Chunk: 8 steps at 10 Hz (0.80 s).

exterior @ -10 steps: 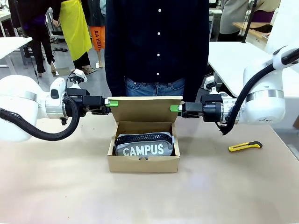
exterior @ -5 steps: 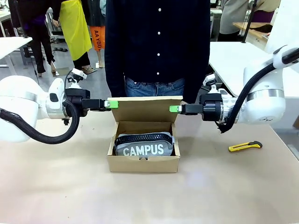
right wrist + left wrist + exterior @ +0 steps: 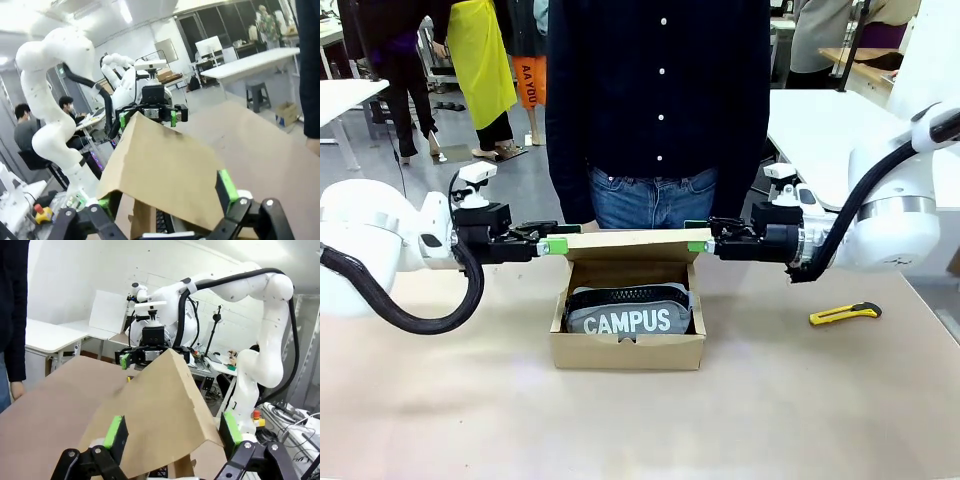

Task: Pack the items into the box.
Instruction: Close the Mailer Box.

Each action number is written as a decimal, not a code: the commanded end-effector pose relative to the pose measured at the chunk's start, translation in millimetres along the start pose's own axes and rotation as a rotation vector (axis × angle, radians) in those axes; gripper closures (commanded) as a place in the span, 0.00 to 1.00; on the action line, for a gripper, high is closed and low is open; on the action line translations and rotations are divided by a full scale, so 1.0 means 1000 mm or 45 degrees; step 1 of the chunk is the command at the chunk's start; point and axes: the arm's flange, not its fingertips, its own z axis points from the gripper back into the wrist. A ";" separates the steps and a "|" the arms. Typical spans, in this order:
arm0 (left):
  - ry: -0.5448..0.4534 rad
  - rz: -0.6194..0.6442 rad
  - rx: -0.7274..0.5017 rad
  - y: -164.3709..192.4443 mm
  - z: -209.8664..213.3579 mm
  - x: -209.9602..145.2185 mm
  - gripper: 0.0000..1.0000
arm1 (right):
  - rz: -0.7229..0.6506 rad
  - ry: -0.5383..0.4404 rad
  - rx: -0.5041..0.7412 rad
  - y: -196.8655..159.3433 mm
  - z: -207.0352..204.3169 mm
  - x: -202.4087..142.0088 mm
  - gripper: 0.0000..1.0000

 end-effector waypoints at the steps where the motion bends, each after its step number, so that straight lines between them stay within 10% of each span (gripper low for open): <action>1: -0.013 -0.081 -0.023 -0.007 0.009 -0.005 0.04 | 0.152 0.023 0.063 0.011 0.008 -0.012 0.00; 8: -0.062 -0.149 -0.202 -0.051 0.059 -0.018 0.04 | 0.212 -0.044 0.119 0.030 0.067 -0.028 0.00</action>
